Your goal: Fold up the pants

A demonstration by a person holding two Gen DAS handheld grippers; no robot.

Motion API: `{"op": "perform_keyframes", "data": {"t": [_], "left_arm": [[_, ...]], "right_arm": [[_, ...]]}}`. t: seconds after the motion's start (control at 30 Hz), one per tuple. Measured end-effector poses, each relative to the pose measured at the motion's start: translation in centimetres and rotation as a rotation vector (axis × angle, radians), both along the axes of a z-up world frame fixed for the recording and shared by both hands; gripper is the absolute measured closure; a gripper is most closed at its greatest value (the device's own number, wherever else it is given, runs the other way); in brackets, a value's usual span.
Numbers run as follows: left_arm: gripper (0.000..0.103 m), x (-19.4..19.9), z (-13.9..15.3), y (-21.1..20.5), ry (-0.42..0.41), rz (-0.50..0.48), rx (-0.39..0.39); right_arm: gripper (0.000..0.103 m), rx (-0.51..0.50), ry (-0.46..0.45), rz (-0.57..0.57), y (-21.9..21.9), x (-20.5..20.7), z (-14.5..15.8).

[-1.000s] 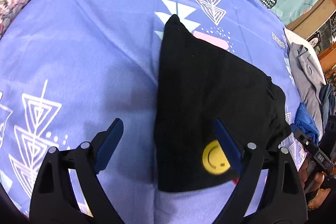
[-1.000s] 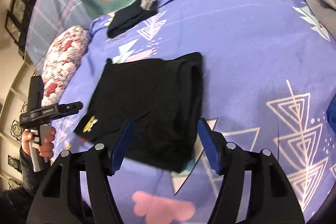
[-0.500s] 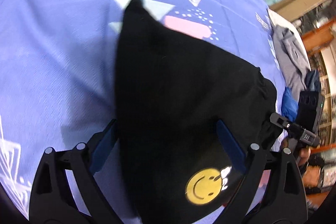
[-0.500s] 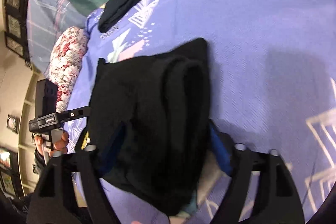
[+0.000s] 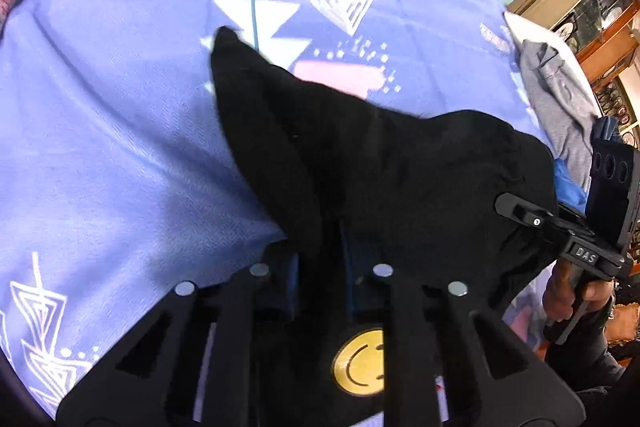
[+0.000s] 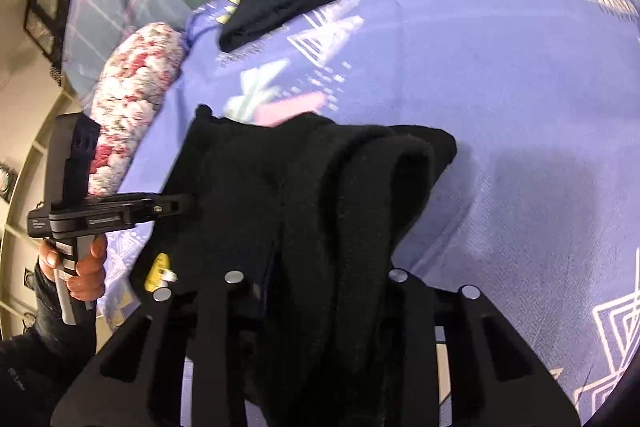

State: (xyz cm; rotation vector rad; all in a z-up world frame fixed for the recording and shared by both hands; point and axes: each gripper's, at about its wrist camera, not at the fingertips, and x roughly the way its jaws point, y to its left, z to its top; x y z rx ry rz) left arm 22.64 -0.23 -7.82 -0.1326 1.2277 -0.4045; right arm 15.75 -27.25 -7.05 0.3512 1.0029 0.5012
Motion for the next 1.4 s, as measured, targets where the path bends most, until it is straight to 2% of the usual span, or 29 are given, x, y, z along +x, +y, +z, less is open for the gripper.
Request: {"op": "perform_keyframes", "data": {"t": [0.13,0.23,0.3,0.47,0.6,0.73,0.87,0.93,1.0,1.03,1.07,1.13,1.17,1.27,1.4], "left_arm": [[0.092,-0.9,3.0,0.0,-0.061,-0.023,-0.05],[0.092,-0.6,6.1,0.5,-0.14,-0.013,-0.076],[0.092,0.6,9.0,1.5,-0.22,0.003,-0.087],[0.092,7.1,14.8,2.8,-0.367,0.047,-0.046],[0.092,14.4,16.8,4.2,-0.427,0.103,0.012],[0.092,21.0,15.9,5.5,-0.415,0.172,0.061],[0.092,26.9,12.1,6.1,-0.378,0.199,0.126],[0.091,29.0,9.1,6.5,-0.348,0.217,0.171],[0.082,30.4,6.9,6.7,-0.329,0.238,0.215],[0.067,30.7,6.0,7.0,-0.328,0.247,0.224],[0.054,31.0,5.2,7.3,-0.33,0.27,0.233],[0.044,30.9,4.5,7.9,-0.349,0.3,0.234],[0.044,30.8,4.3,7.9,-0.351,0.297,0.238],[0.043,30.3,4.4,7.4,-0.373,0.295,0.298],[0.038,28.8,6.4,7.0,-0.375,0.343,0.334]], "right_arm": [[0.072,0.03,-0.093,0.076,1.5,-0.2,3.7],[0.072,-0.005,-0.156,0.119,3.1,0.9,6.3],[0.072,-0.017,-0.198,0.129,3.7,2.3,8.0],[0.073,-0.049,-0.342,0.134,5.2,8.5,13.5],[0.072,-0.062,-0.419,0.11,7.3,16.4,16.2],[0.072,-0.112,-0.446,0.078,9.7,25.2,15.6],[0.072,-0.162,-0.418,0.071,11.8,31.3,12.2],[0.07,-0.193,-0.39,0.058,11.9,33.7,10.0],[0.057,-0.252,-0.35,0.014,11.4,35.4,7.6],[0.05,-0.264,-0.331,-0.012,10.9,36.4,6.4],[0.041,-0.264,-0.32,-0.042,10.4,36.8,5.6],[0.036,-0.303,-0.333,-0.066,10.1,36.8,4.6],[0.031,-0.339,-0.35,-0.066,10.4,36.7,4.2],[0.03,-0.388,-0.363,-0.084,11.1,36.2,4.0],[0.029,-0.438,-0.397,-0.112,11.6,34.3,6.1]]}}
